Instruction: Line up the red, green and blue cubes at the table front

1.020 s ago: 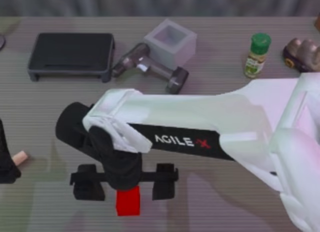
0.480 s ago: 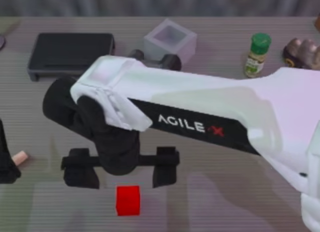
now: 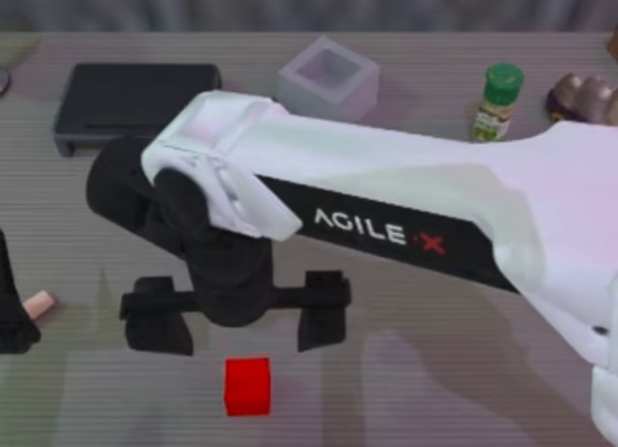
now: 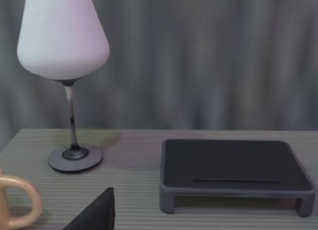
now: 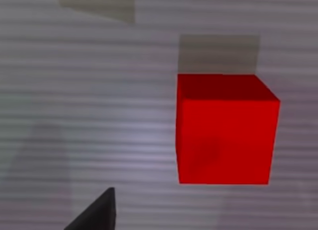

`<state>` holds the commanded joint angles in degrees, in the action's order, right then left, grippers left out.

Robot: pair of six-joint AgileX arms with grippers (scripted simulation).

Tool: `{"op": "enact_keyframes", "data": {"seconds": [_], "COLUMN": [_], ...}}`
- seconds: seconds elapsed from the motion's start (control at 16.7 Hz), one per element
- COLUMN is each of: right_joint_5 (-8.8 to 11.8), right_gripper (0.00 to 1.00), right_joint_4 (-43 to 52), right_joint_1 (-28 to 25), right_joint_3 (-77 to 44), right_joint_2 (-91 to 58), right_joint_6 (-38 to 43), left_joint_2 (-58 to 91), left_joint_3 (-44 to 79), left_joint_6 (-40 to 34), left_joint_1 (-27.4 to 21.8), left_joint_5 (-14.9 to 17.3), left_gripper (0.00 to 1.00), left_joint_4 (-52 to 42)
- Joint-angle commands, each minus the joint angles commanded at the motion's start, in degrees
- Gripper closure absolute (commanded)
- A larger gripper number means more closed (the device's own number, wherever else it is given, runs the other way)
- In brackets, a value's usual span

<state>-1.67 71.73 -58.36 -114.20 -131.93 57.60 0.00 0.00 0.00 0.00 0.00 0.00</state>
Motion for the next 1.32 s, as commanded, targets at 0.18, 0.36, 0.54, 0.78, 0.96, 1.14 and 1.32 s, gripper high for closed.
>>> {"op": "enact_keyframes", "data": {"seconds": [0.18,0.36,0.54,0.78,0.96,1.14,1.32], "right_joint_5": [0.07,0.29,0.7,1.24,1.45,1.53,1.54], "right_gripper": [0.0,0.0,0.0,0.0,0.0,0.0,0.0], "right_joint_4": [-0.78,-2.0,-3.45,-5.5,-7.19,-8.76,-9.47], "right_joint_1": [3.53,9.19,16.05,25.6,32.03,36.8,38.7], "right_joint_3": [1.61,4.42,8.23,13.77,17.43,20.02,21.0], "right_joint_2": [0.76,2.06,3.74,6.16,8.2,10.13,10.99], "right_joint_6": [-7.18,-18.47,-32.78,-54.54,-68.16,-76.55,-79.51], "left_joint_2": [0.0,0.0,0.0,0.0,0.0,0.0,0.0], "left_joint_3": [0.0,0.0,0.0,0.0,0.0,0.0,0.0], "left_joint_6": [0.0,0.0,0.0,0.0,0.0,0.0,0.0], "left_joint_1": [0.0,0.0,0.0,0.0,0.0,0.0,0.0], "left_joint_5": [0.0,0.0,0.0,0.0,0.0,0.0,0.0], "left_gripper": [0.0,0.0,0.0,0.0,0.0,0.0,0.0], "left_joint_4": [0.0,0.0,0.0,0.0,0.0,0.0,0.0]}}
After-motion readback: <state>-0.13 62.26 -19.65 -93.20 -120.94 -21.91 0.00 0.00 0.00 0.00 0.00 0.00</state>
